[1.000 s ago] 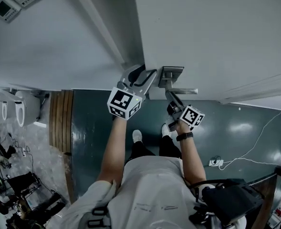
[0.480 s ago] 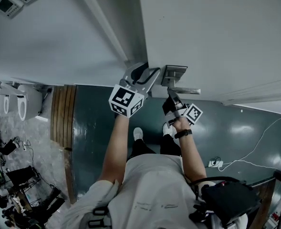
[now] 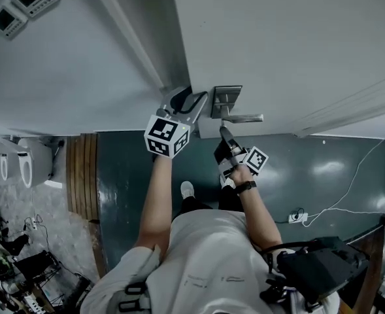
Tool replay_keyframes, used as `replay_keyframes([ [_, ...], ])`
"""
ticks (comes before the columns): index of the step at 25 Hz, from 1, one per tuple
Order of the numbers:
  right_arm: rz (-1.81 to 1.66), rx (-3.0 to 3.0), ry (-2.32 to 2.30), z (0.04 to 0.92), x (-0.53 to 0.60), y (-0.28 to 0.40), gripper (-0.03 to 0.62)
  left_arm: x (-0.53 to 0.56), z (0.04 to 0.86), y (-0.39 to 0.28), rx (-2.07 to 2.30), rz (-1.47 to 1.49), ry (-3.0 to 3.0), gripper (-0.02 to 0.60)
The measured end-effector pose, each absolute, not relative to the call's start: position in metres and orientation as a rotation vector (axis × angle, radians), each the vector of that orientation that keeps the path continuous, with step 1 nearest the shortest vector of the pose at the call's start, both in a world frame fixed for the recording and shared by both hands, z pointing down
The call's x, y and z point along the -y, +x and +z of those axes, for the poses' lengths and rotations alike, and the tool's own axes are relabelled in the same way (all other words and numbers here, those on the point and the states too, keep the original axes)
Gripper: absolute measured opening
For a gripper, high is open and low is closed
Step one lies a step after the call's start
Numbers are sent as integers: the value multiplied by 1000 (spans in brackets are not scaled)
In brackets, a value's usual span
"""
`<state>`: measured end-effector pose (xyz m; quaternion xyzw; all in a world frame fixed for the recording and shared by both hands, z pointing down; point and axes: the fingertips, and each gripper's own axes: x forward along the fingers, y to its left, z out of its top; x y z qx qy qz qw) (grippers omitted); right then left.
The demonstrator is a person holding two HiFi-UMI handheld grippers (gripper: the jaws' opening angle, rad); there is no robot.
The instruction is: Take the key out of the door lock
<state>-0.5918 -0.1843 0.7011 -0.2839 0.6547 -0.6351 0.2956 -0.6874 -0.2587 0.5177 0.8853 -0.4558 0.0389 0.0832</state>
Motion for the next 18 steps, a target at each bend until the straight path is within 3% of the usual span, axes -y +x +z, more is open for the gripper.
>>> replay_keyframes([
  [5, -1665, -1772, -850, 705, 155, -579, 28, 260, 519, -688, 1360, 106, 2653, 161],
  [18, -1136, -2215, -1162, 584, 113, -544, 29, 206, 514, -723, 1396, 53, 2651, 127],
])
